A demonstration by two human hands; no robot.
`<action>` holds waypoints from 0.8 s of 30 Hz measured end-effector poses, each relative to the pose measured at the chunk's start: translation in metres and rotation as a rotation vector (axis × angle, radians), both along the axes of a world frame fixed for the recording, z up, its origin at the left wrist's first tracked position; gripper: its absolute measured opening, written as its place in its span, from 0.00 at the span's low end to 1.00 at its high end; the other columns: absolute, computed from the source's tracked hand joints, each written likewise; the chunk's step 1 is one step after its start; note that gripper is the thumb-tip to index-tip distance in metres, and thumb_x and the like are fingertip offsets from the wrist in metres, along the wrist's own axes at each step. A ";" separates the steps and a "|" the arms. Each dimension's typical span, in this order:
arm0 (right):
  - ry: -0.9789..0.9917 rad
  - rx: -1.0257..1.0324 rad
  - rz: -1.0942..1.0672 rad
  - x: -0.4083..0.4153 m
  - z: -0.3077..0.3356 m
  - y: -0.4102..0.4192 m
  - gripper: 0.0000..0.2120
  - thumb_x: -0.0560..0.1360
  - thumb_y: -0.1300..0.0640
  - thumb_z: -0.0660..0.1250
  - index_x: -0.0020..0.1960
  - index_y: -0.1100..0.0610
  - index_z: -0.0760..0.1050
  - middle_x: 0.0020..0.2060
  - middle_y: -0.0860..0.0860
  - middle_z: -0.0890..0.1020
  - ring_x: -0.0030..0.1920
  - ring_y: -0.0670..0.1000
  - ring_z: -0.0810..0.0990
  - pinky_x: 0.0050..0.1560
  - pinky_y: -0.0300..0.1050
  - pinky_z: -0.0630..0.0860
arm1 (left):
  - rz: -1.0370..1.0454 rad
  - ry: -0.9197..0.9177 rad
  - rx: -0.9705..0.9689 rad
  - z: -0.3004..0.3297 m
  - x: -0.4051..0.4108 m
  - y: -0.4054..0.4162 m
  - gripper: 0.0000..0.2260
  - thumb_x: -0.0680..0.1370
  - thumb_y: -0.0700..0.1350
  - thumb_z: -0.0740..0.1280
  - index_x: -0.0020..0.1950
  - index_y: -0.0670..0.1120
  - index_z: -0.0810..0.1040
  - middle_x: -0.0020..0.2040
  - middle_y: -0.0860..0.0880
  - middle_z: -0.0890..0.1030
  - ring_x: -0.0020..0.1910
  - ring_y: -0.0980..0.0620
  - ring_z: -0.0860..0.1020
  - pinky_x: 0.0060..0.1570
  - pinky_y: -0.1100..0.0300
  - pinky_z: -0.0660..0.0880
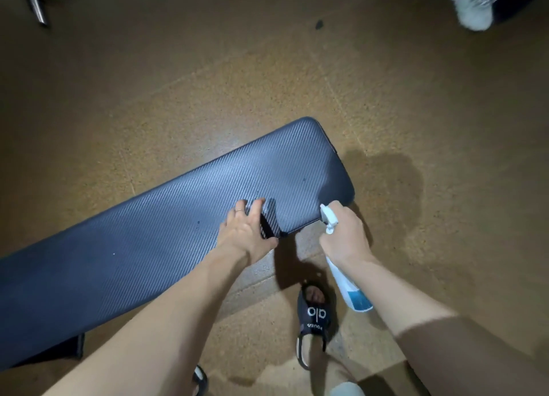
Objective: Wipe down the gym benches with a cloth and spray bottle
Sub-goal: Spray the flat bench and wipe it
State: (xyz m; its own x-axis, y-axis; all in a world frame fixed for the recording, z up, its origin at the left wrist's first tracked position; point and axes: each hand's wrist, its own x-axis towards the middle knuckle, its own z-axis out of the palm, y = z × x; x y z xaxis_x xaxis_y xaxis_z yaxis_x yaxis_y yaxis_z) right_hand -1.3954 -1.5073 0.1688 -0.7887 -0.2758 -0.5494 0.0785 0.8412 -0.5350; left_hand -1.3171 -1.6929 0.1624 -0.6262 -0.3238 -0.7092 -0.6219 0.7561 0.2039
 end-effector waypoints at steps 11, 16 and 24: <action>0.054 -0.174 -0.268 -0.047 0.148 0.063 0.21 0.70 0.66 0.68 0.50 0.43 0.67 0.46 0.49 0.77 0.49 0.57 0.78 0.50 0.59 0.77 | 0.157 0.132 0.655 0.190 -0.107 0.086 0.25 0.63 0.56 0.72 0.60 0.61 0.76 0.62 0.55 0.78 0.66 0.55 0.75 0.71 0.53 0.69; 0.112 -0.296 -0.492 -0.082 0.222 0.086 0.20 0.69 0.69 0.68 0.50 0.46 0.71 0.45 0.50 0.79 0.47 0.55 0.76 0.46 0.47 0.71 | 0.028 0.174 0.740 0.270 -0.155 0.118 0.20 0.69 0.53 0.74 0.60 0.52 0.79 0.50 0.53 0.79 0.53 0.56 0.79 0.63 0.59 0.72; 0.250 -0.438 -0.902 -0.113 0.321 0.155 0.12 0.74 0.67 0.64 0.51 0.52 0.77 0.42 0.48 0.80 0.39 0.49 0.76 0.41 0.43 0.72 | -0.506 0.271 0.407 0.346 -0.234 0.187 0.17 0.84 0.57 0.59 0.64 0.46 0.74 0.62 0.44 0.79 0.63 0.43 0.75 0.59 0.53 0.70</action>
